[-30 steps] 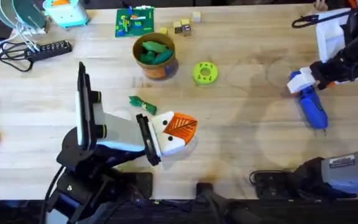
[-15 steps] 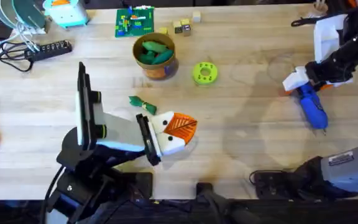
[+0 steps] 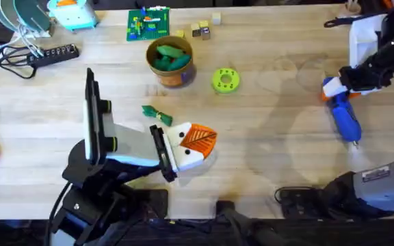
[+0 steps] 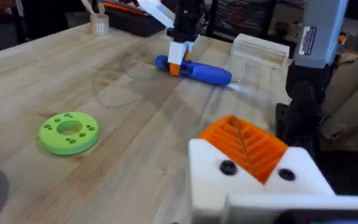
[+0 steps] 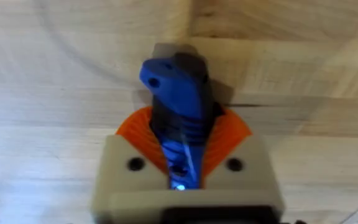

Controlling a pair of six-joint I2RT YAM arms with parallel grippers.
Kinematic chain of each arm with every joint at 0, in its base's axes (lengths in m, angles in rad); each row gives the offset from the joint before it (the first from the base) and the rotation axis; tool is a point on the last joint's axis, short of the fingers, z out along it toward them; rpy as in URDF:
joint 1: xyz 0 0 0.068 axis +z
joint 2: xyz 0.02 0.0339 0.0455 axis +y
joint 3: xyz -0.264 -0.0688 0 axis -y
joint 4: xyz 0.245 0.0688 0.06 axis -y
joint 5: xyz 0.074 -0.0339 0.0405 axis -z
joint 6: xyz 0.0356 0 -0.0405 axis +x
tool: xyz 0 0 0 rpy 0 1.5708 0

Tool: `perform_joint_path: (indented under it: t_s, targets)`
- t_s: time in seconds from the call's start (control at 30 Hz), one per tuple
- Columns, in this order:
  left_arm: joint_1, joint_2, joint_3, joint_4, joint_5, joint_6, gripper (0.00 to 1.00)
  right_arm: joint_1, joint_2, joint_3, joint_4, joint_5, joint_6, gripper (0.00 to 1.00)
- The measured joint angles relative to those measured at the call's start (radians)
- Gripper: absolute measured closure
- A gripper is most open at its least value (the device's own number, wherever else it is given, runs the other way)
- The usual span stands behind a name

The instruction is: Pick up the gripper from the table and insert it into the empty holder that is missing its gripper. Then pick up a screw, insert it into the mounting hole, and use the screwdriver to tighten it. Finally, clean up the table by picking up the vegetable and placing it into the bucket.

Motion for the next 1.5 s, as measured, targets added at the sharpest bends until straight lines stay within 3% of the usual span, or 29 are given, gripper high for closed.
perform_joint_path:
  t_s: [0.07,0.13,0.43,0.7,0.9,1.07,1.27,1.5]
  targets:
    - [0.000,0.000,0.000,0.000,0.000,0.000,0.984,-0.001,0.005,0.002,0.002,0.004,-0.003,0.891]
    - [0.000,0.000,0.000,0.000,0.000,0.000,0.984,-0.001,0.012,0.015,-0.014,-0.008,0.000,0.979]
    - [0.000,0.000,0.000,0.000,0.000,0.000,0.984,0.010,-0.019,0.148,-0.082,-0.078,0.019,0.980]
    - [0.000,0.000,0.000,0.000,0.000,0.000,0.984,0.010,-0.255,0.245,-0.060,-0.153,0.091,0.980]
    - [0.000,0.000,0.000,0.000,0.000,0.000,0.984,0.010,-0.381,0.250,-0.082,-0.169,0.150,0.980]
    - [0.000,0.000,0.000,0.000,0.000,0.000,0.984,0.010,-0.467,0.246,-0.005,-0.234,0.169,0.980]
    - [0.000,0.000,0.000,0.000,0.000,0.000,0.984,0.028,-0.665,0.122,0.219,-0.397,0.177,0.980]
    - [0.000,0.000,0.000,0.000,0.000,0.000,0.984,0.203,-0.835,-0.162,0.628,-0.577,0.275,0.980]
